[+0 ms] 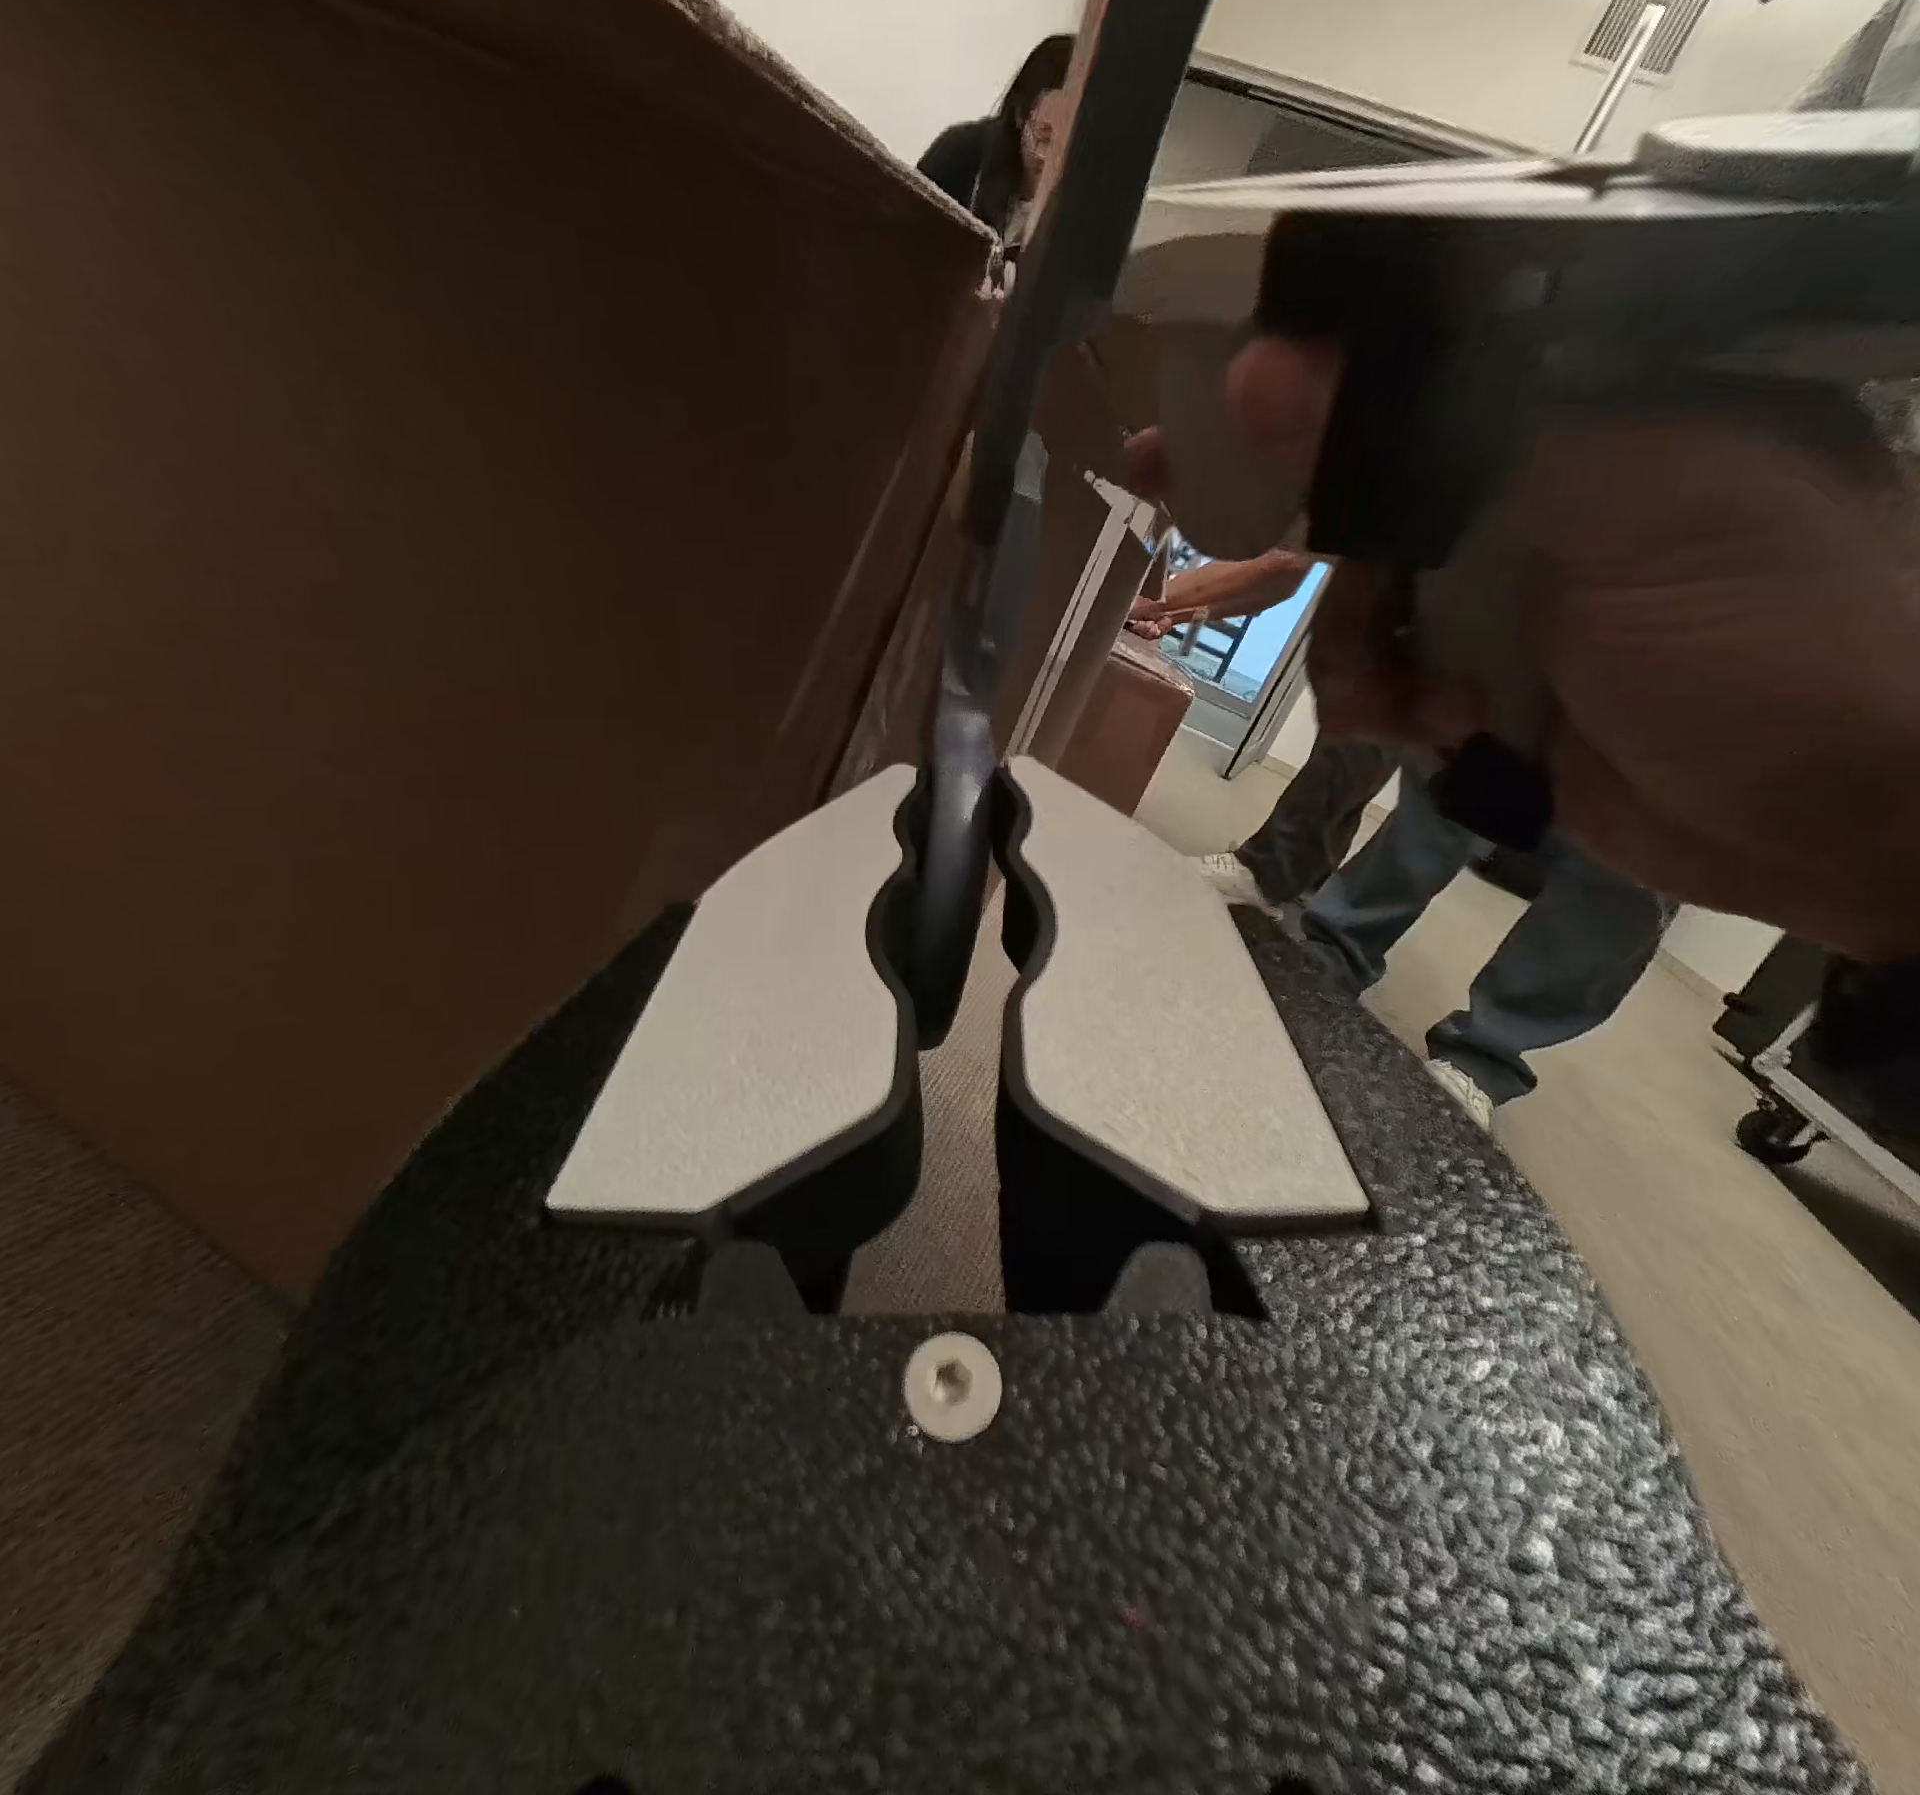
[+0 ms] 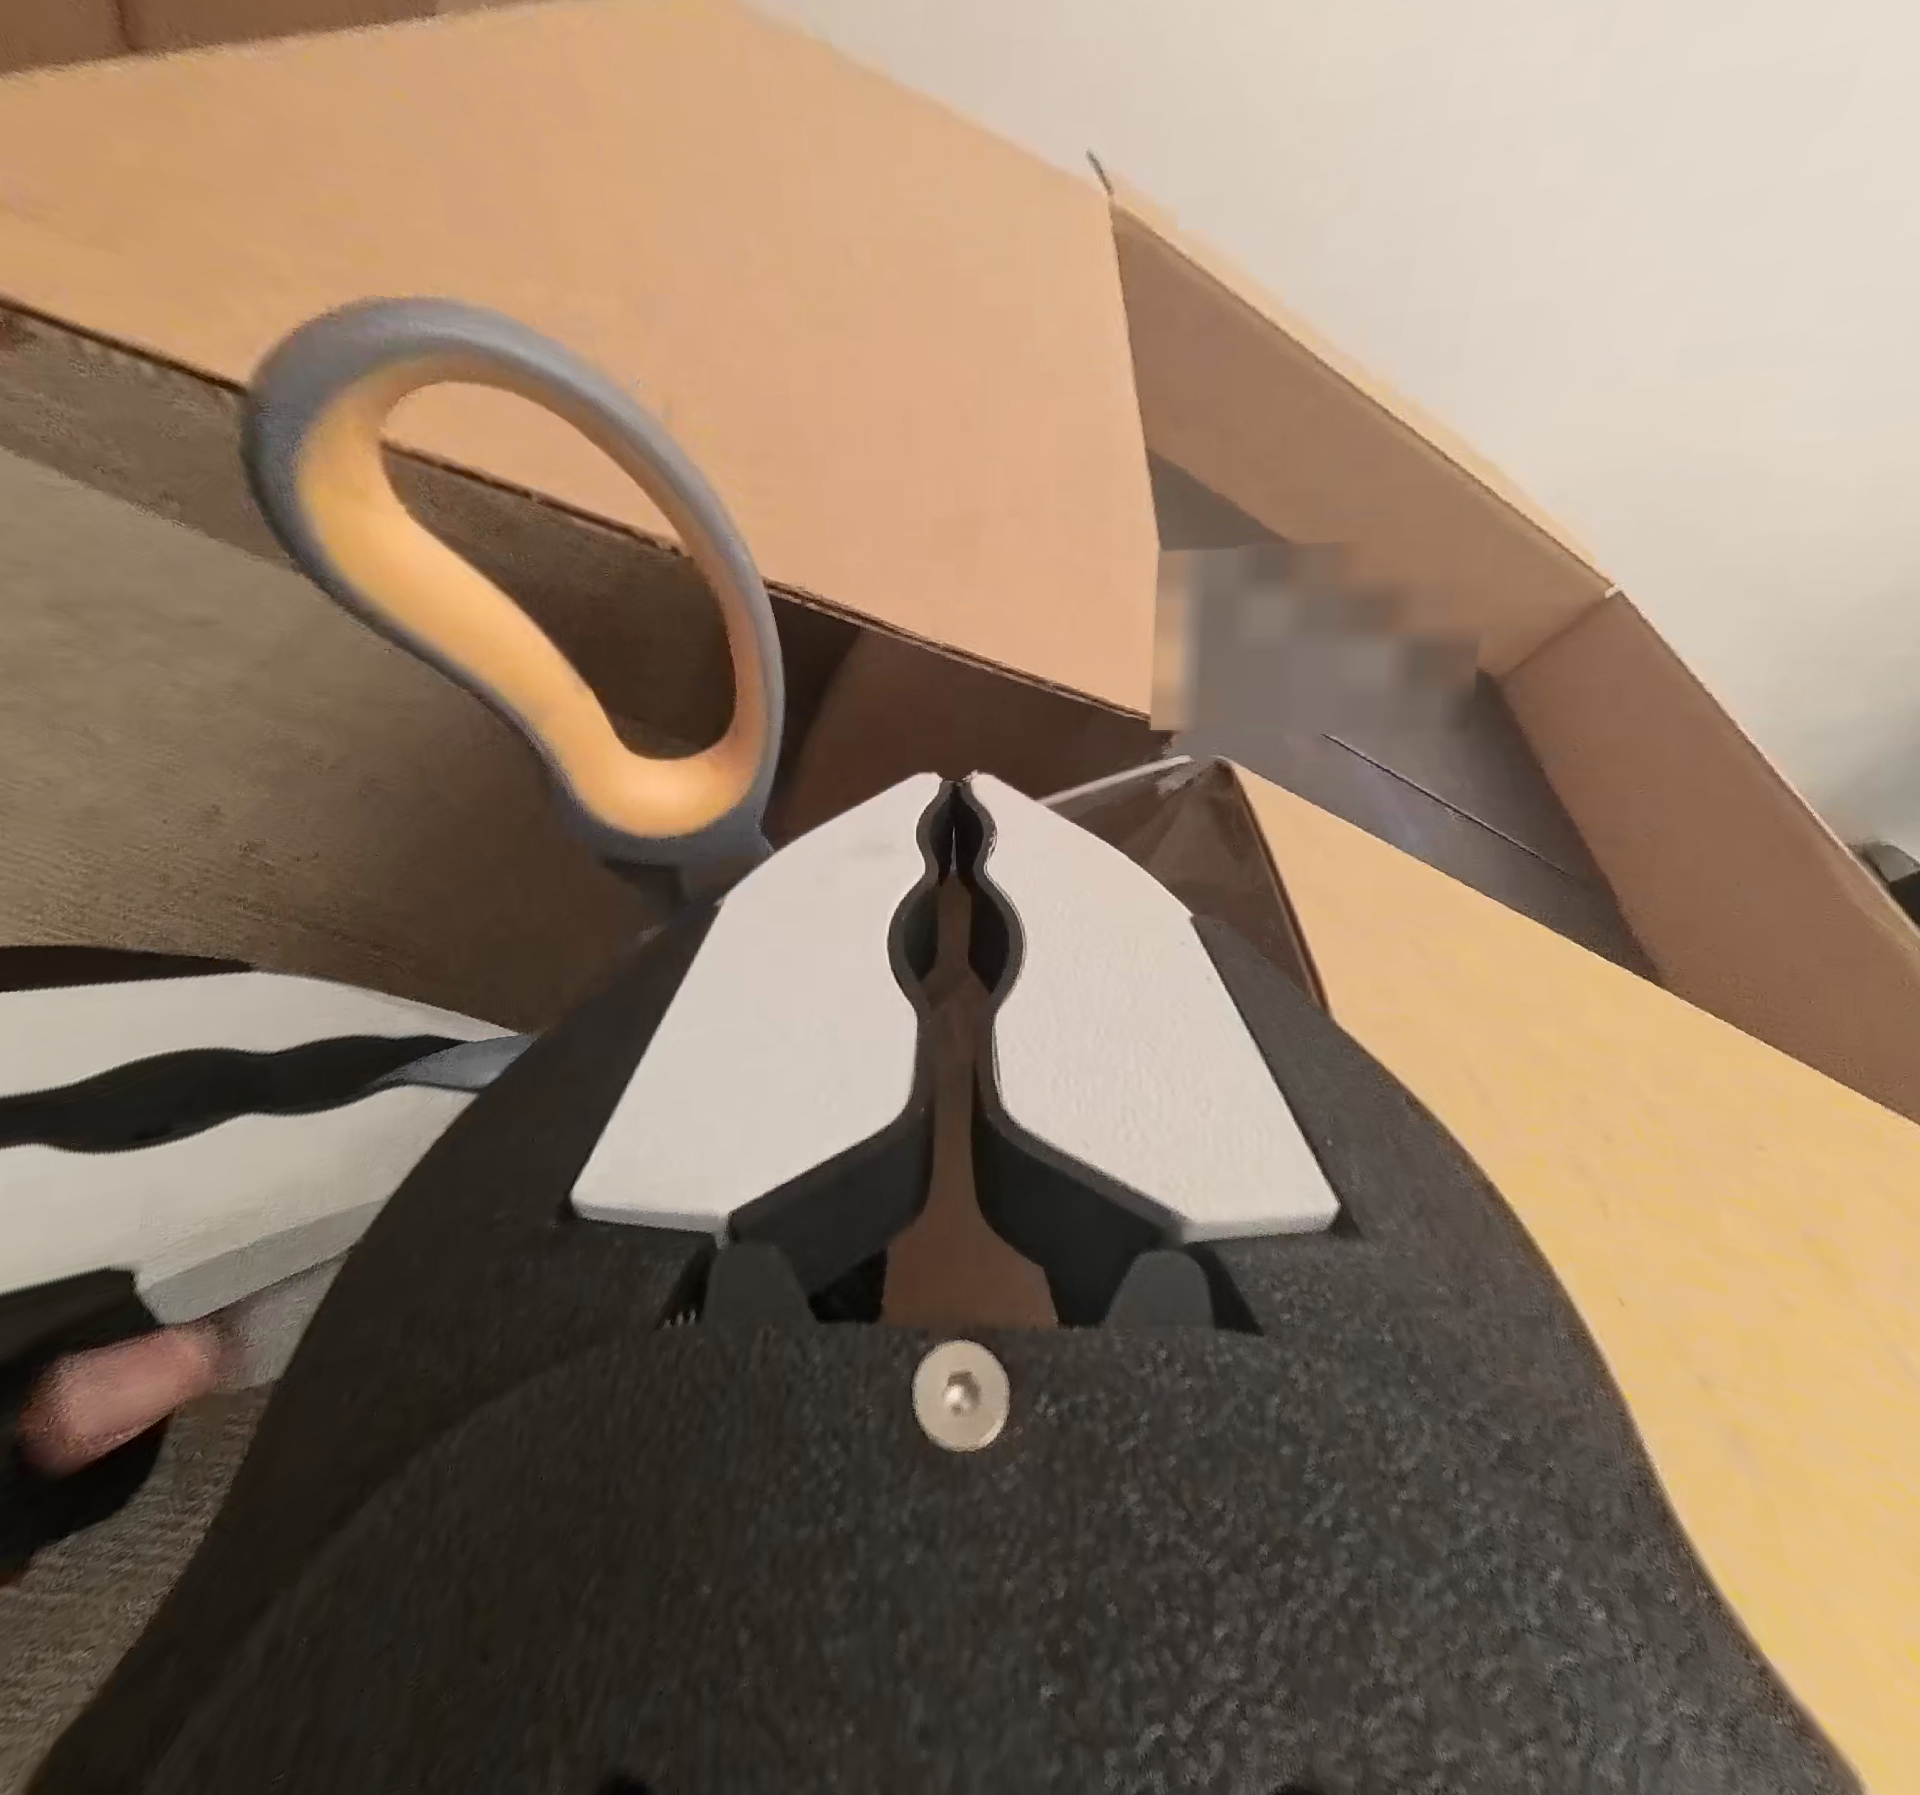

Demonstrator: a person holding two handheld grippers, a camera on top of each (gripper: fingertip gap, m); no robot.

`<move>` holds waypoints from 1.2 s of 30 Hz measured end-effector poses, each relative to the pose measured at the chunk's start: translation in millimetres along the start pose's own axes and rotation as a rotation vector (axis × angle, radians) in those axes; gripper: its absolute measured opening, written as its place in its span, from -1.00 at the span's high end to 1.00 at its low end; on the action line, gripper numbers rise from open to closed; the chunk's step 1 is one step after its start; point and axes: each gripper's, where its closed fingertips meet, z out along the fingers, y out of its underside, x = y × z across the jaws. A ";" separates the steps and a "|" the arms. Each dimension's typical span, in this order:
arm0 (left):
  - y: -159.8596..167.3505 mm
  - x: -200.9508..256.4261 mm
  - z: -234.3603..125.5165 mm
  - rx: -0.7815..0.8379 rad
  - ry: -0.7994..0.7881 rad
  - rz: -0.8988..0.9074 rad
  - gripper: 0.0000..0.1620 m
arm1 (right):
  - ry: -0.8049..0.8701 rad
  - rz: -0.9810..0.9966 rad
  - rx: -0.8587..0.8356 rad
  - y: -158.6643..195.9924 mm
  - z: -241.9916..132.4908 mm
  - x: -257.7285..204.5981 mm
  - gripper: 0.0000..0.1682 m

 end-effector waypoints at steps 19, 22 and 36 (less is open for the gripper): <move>4.9 -16.4 -5.2 -0.036 0.090 0.039 0.89 | 0.093 0.013 -0.051 14.2 22.7 6.9 1.00; -0.7 -13.5 -6.8 0.017 0.097 -0.006 0.89 | 0.079 0.027 -0.041 10.9 23.2 3.3 1.00; 4.1 -17.5 4.4 -0.022 0.149 0.029 0.89 | 0.159 -0.020 -0.065 8.9 29.8 13.2 1.00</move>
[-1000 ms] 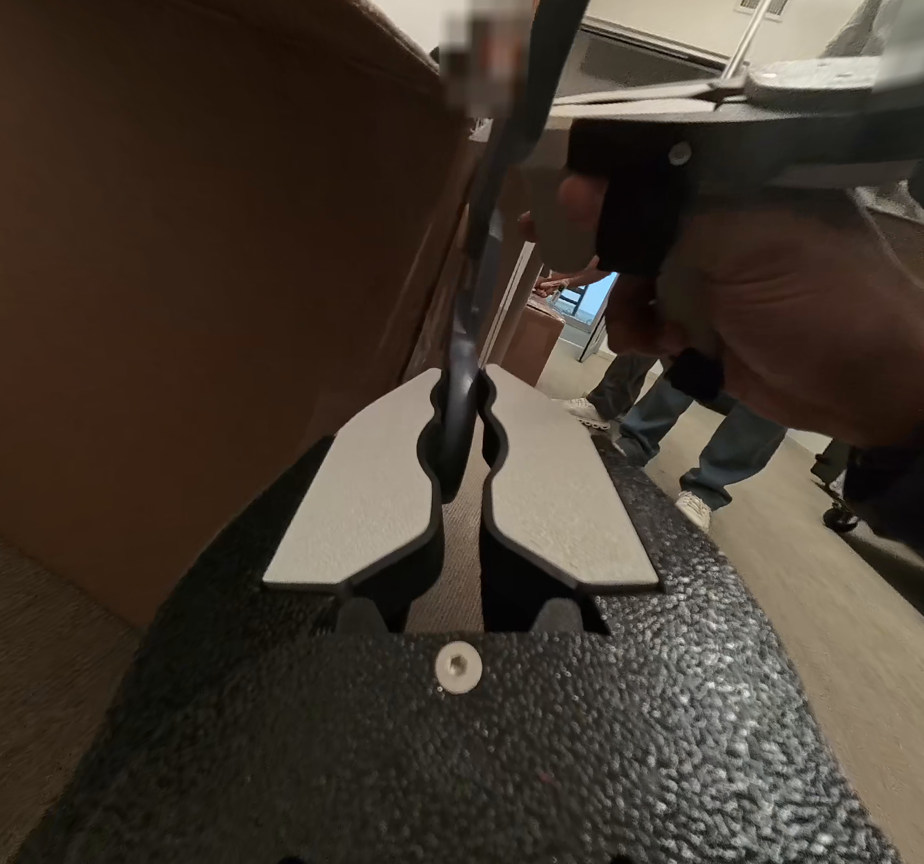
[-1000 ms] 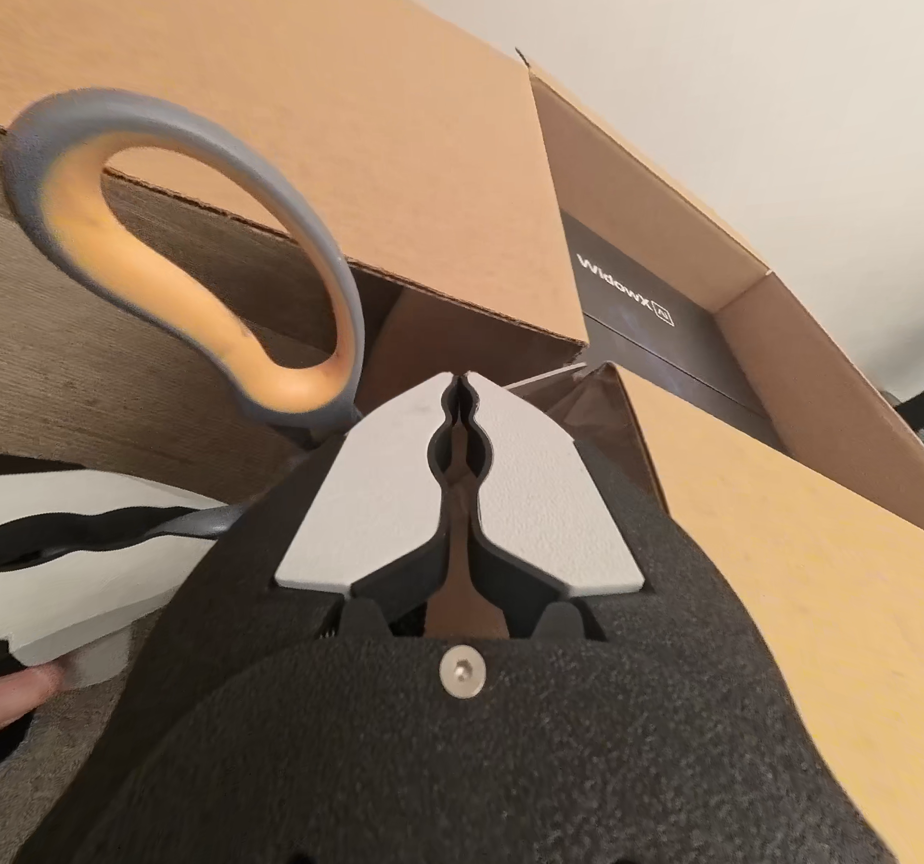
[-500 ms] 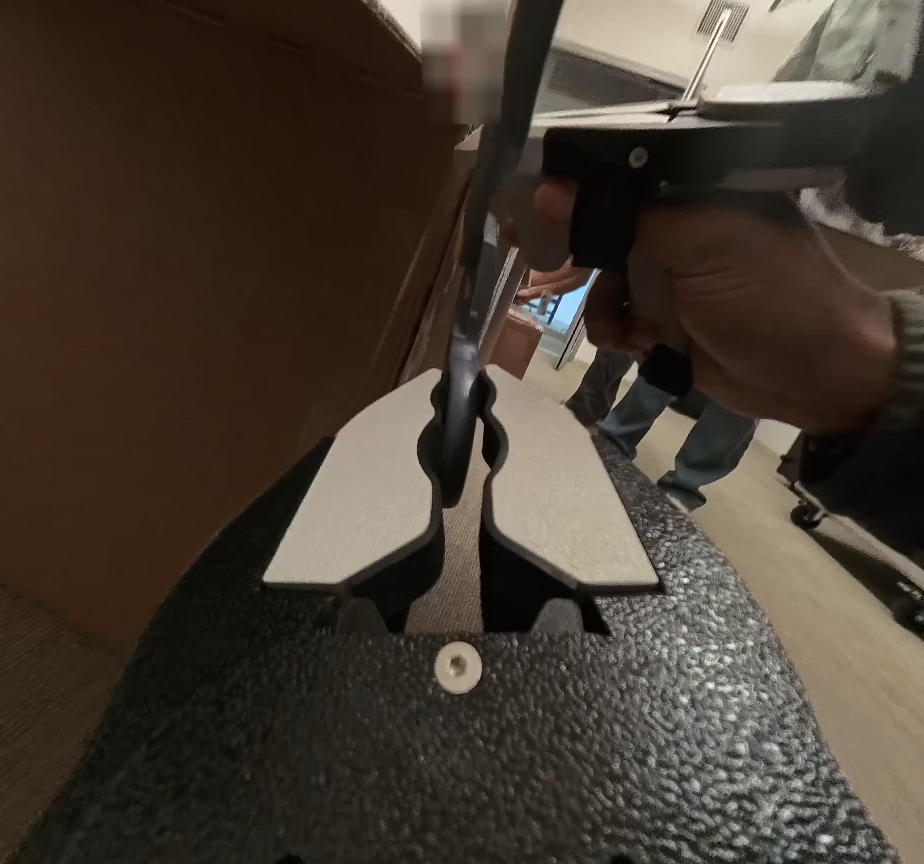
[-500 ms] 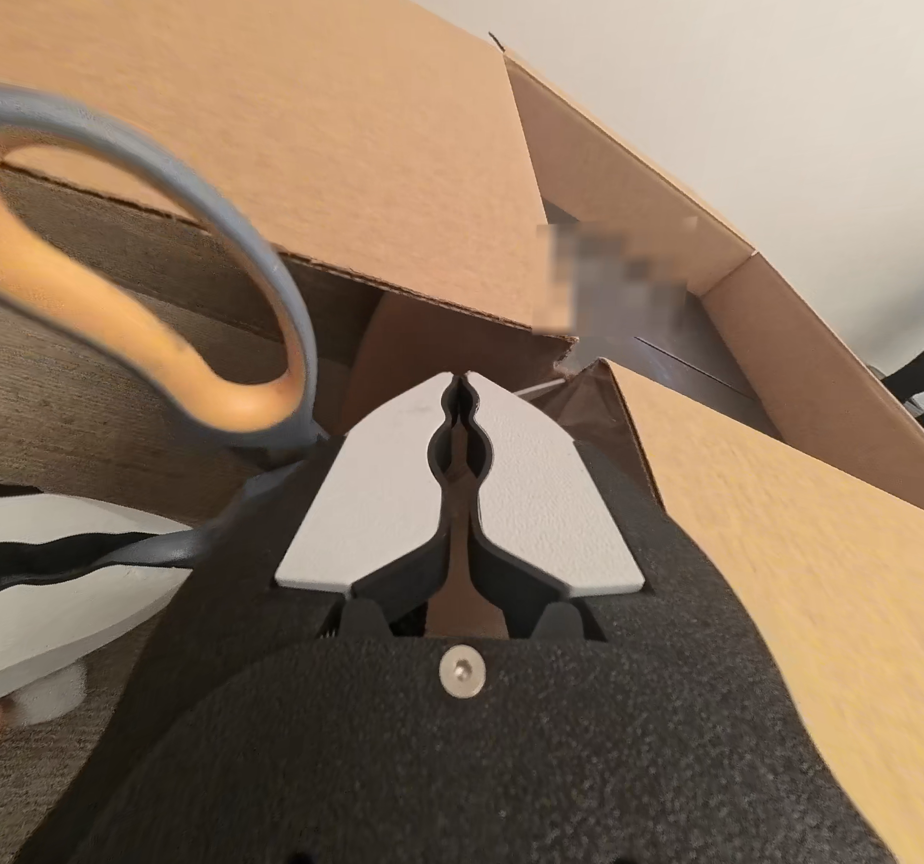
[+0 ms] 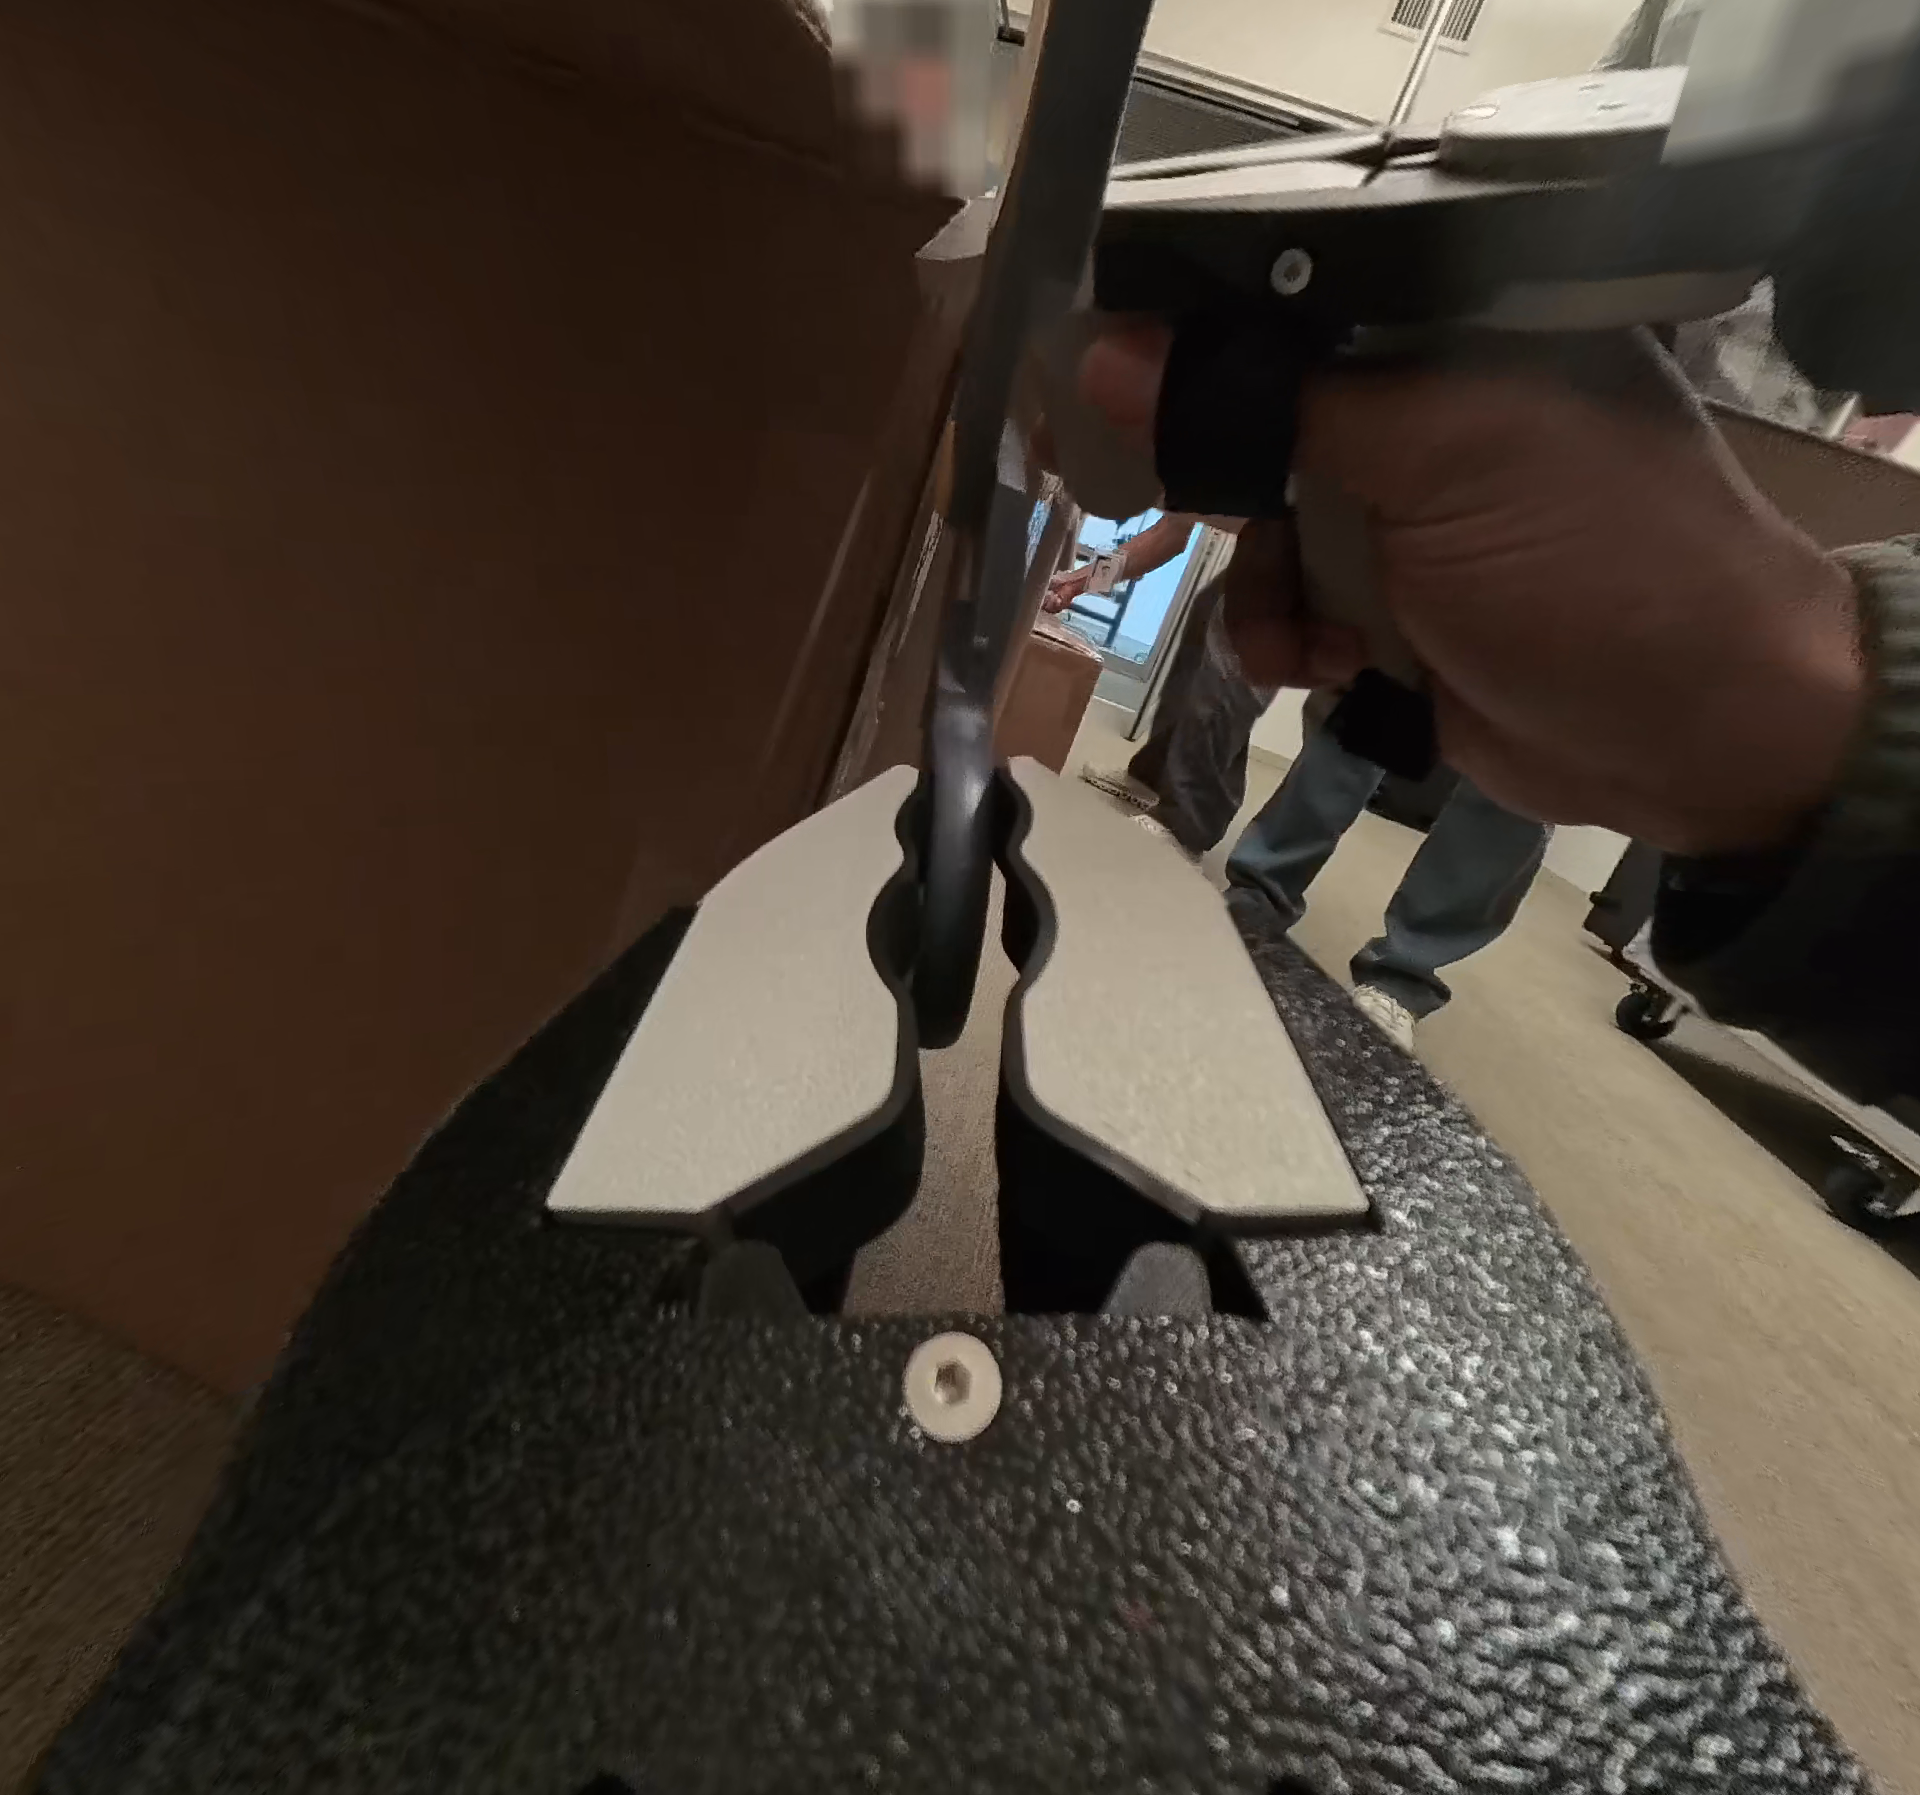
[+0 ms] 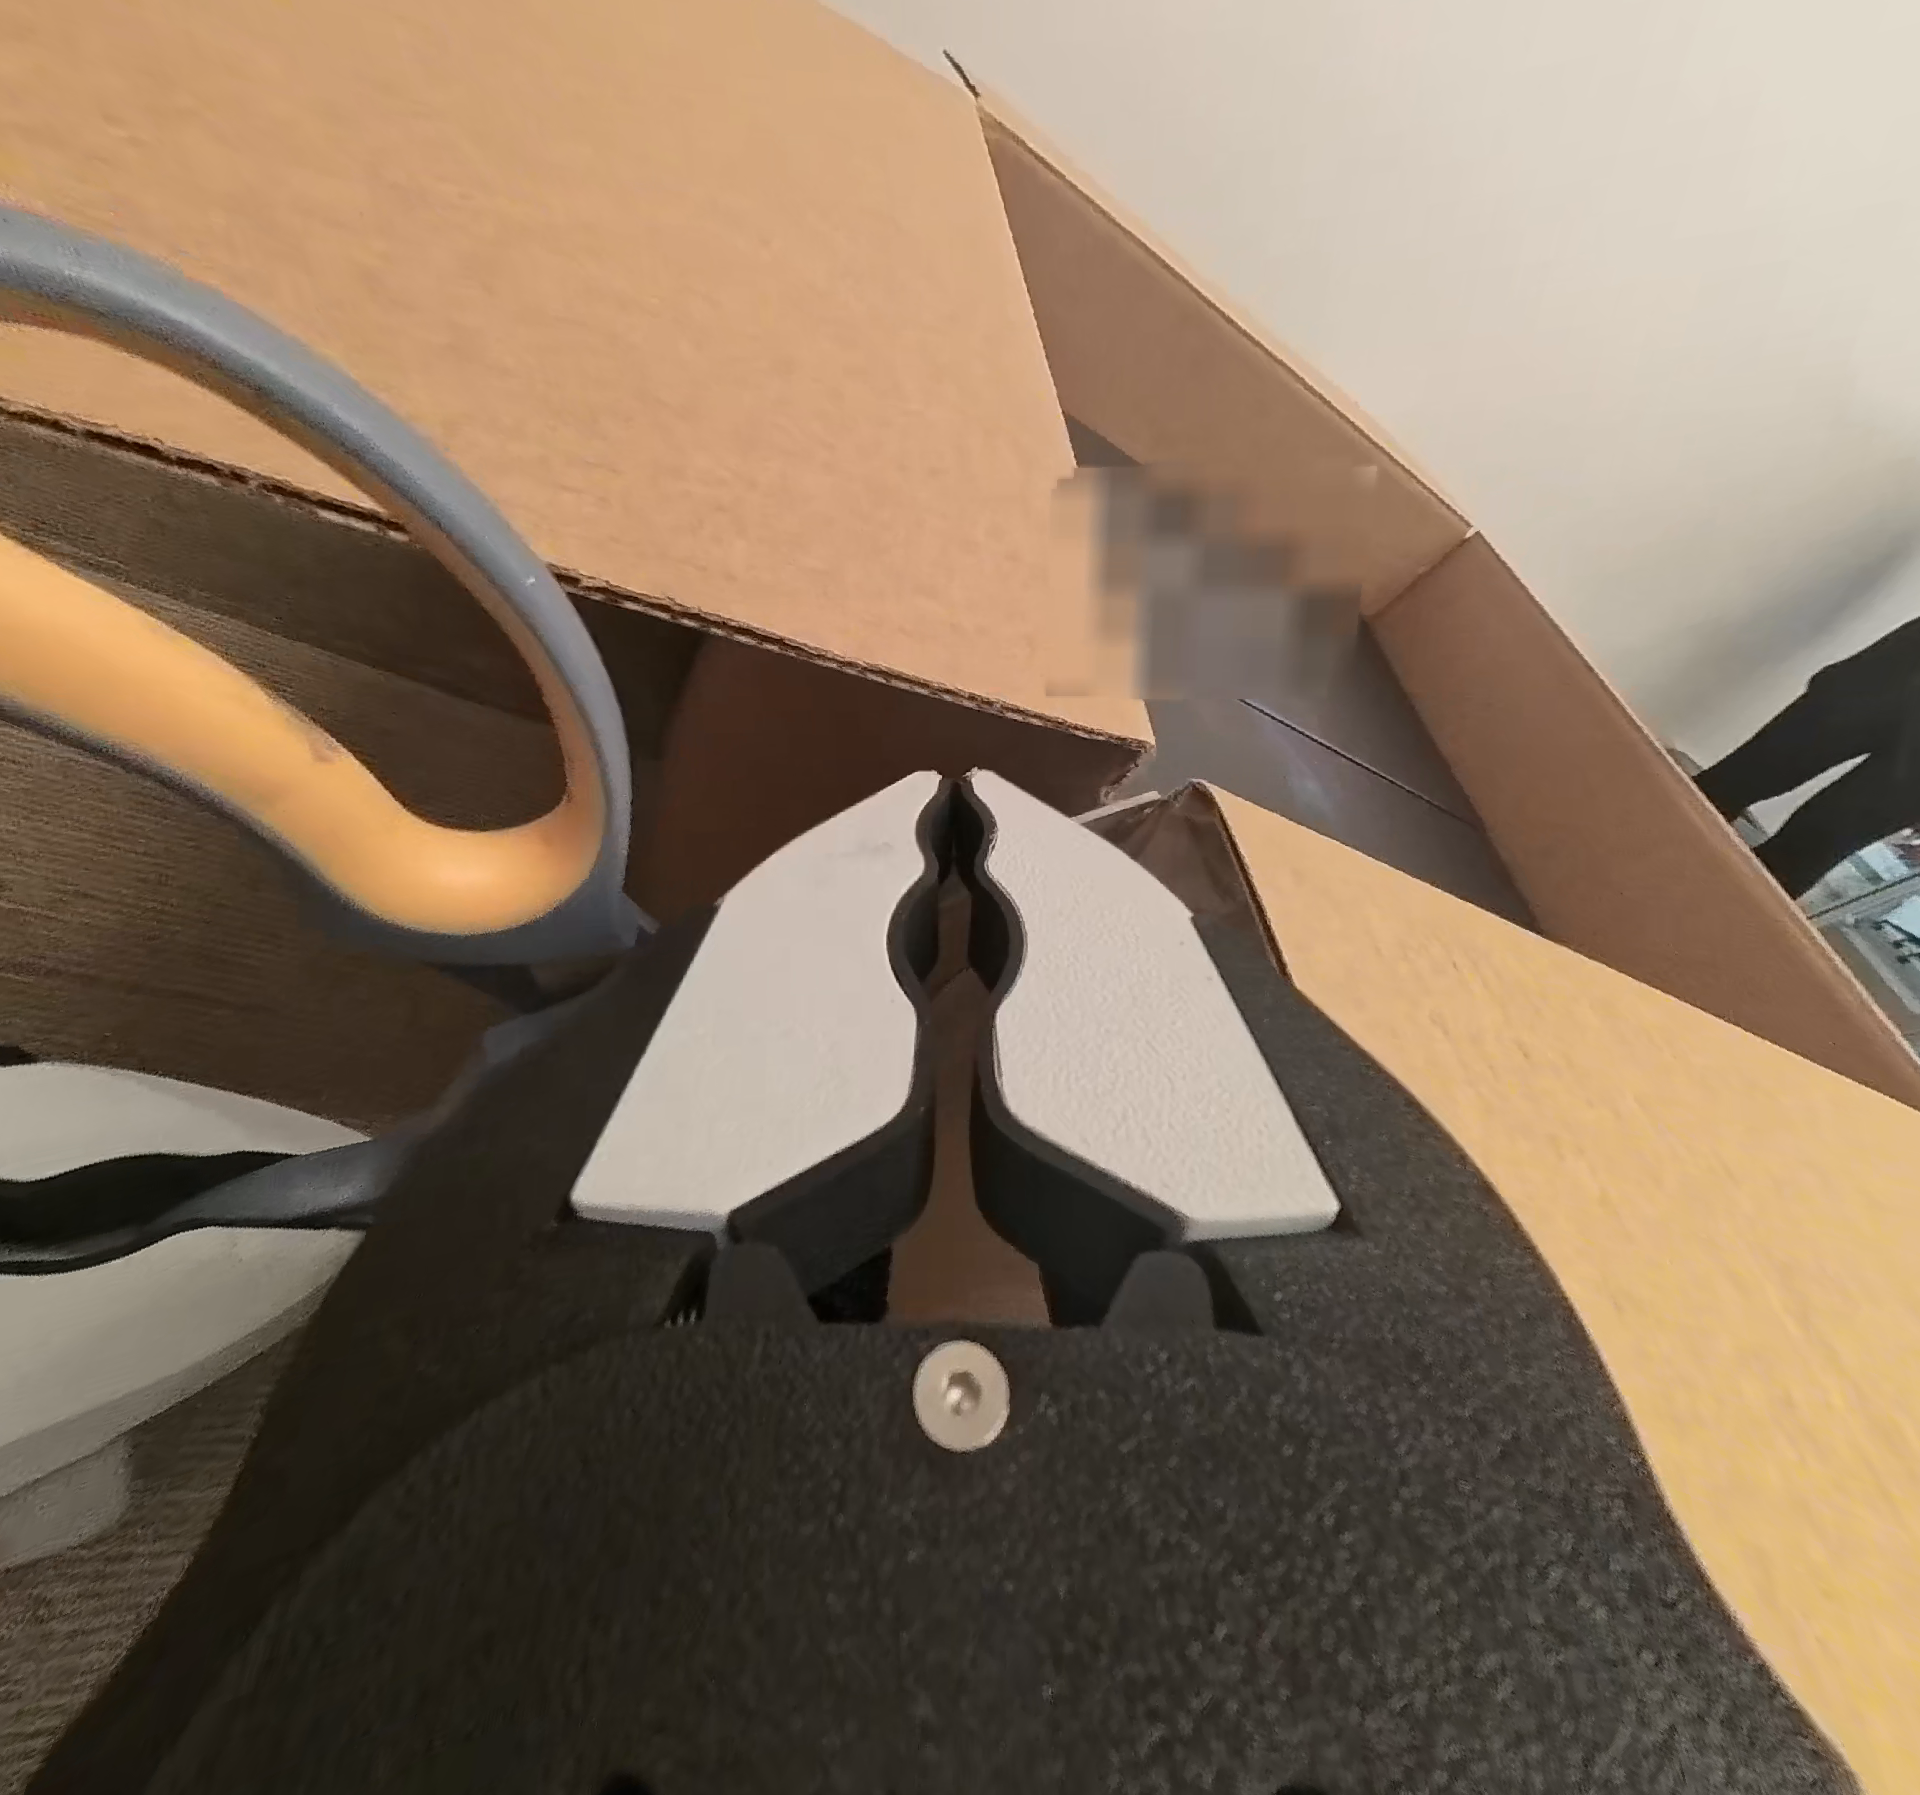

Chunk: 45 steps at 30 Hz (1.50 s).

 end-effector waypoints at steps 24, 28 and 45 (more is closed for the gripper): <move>20.5 -4.5 -0.5 -0.061 -0.066 0.071 0.89 | -0.026 -0.038 0.068 9.2 1.4 -6.6 0.99; 22.6 -4.5 -1.5 -0.074 -0.066 0.054 0.89 | -0.036 -0.040 0.069 10.8 1.4 -7.9 0.99; 19.2 8.1 -10.9 -0.093 -0.042 -0.047 0.89 | -0.012 -0.098 0.080 13.0 1.8 -11.8 0.99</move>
